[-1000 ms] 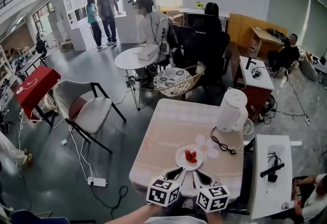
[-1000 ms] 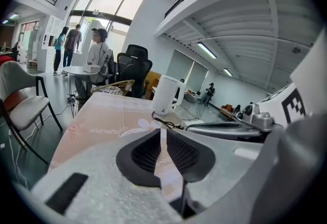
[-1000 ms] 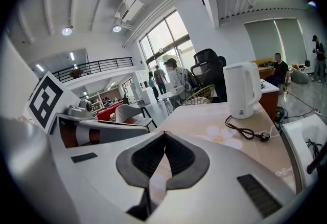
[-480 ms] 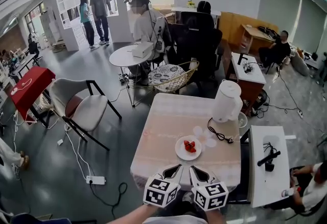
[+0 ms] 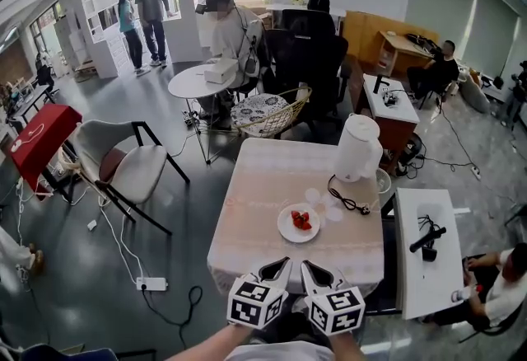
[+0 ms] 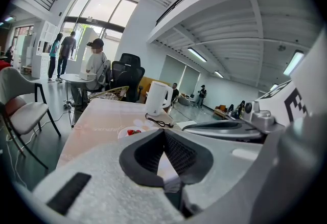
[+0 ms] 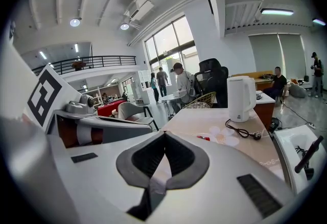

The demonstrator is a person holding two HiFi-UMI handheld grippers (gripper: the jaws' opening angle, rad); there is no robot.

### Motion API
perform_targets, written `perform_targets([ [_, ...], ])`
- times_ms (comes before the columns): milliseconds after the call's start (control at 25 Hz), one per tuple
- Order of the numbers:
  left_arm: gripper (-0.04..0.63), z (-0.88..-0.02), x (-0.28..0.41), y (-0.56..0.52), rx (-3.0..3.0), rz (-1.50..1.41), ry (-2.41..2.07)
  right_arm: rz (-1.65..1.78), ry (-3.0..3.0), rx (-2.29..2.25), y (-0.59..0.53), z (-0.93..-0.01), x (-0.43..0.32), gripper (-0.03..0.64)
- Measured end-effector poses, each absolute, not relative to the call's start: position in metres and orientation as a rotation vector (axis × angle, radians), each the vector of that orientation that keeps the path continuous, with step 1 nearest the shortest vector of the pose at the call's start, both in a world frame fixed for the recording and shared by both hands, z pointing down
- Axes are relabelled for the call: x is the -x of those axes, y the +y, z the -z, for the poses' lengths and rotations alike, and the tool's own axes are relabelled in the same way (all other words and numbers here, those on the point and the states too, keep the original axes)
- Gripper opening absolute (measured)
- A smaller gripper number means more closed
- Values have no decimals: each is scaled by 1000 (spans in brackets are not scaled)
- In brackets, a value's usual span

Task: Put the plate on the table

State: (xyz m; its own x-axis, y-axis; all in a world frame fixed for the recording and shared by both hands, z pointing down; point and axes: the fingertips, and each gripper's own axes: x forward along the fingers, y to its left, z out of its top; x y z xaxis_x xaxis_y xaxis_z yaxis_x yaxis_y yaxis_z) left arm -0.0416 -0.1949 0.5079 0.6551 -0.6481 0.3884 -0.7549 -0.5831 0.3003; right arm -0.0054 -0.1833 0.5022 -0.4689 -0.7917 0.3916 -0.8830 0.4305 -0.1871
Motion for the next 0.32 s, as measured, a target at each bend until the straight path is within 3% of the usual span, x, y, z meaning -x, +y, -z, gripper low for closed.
perform_targets([
  [320,6,-508,43,-190,-2424,-332,-1084,-543,-2437,-1454,-179,-500,8,4],
])
